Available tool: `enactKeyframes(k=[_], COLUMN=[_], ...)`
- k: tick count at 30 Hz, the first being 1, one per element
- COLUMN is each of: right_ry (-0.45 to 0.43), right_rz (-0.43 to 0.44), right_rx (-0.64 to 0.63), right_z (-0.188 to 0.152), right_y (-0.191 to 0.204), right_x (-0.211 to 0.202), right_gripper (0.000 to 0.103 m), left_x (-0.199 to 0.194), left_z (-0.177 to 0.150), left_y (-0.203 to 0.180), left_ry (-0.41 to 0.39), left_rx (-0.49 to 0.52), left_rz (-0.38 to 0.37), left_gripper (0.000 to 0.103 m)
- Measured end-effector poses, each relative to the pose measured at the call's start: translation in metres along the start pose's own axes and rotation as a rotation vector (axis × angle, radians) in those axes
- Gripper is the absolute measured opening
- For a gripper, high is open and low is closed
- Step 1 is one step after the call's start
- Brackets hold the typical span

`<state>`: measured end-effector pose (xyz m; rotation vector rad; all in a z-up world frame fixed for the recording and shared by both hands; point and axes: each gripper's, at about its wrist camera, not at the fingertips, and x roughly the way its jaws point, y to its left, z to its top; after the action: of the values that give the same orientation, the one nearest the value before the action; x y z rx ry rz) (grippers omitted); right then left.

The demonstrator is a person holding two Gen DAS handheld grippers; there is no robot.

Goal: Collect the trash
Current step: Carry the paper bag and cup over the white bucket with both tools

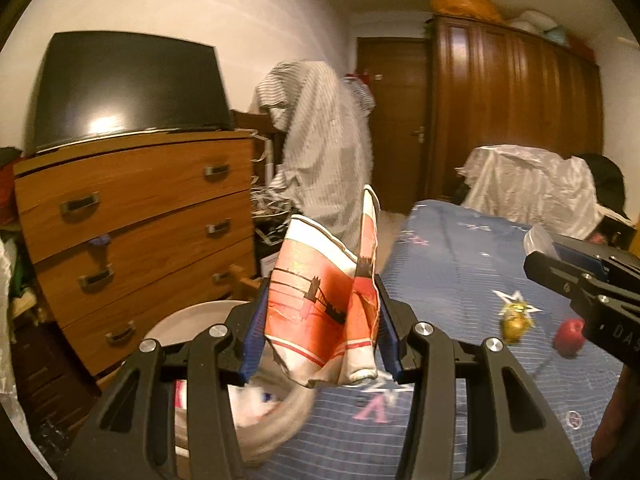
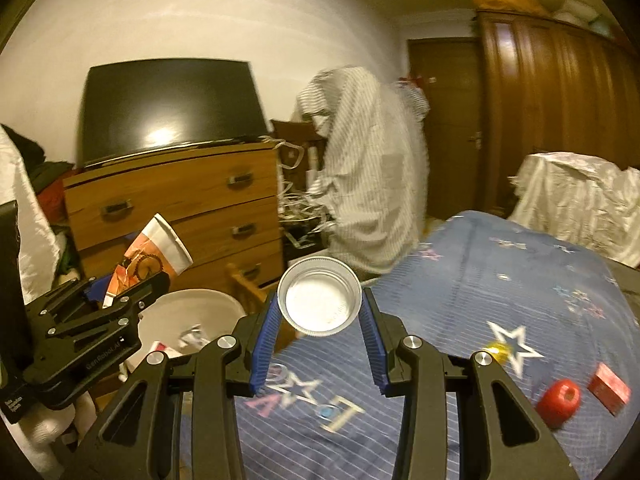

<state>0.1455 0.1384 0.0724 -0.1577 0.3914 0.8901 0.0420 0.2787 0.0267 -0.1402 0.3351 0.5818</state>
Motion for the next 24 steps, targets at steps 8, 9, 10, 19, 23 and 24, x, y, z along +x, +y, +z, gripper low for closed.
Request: enactKeyframes(k=[8, 9, 10, 19, 23, 24], right_ry=[0.091, 0.110, 0.136, 0.411, 0.514, 0.541], right_rz=[0.125, 0.143, 0.164, 0.283, 0.295, 0.299], right_rx=[-0.074, -0.077, -0.080, -0.126, -0.135, -0.137], right_z=[0.039, 0.042, 0.046, 0.046, 0.035, 0.033], right_y=[0.077, 0.085, 0.094, 0.149, 0.159, 0.160], right_x=[0.067, 0.077, 0.089, 0.200, 0.242, 0.250], right_gripper=[0.041, 0.041, 0.041, 0.041, 0.041, 0.041], left_x=[0.021, 0.025, 0.030, 0.079, 0.102, 0.109], left_z=[0.004, 0.004, 0.004, 0.000, -0.006, -0.008], left_y=[0.065, 0.071, 0.078, 0.123, 0.141, 0.145], left_ry=[0.088, 0.107, 0.124, 0.304, 0.384, 0.414], left_rx=[-0.044, -0.044, -0.046, -0.047, -0.041, -0.041], left_rz=[0.082, 0.086, 0.087, 0.097, 0.111, 0.108], left_gripper=[0.046, 0.046, 0.046, 0.046, 0.046, 0.046])
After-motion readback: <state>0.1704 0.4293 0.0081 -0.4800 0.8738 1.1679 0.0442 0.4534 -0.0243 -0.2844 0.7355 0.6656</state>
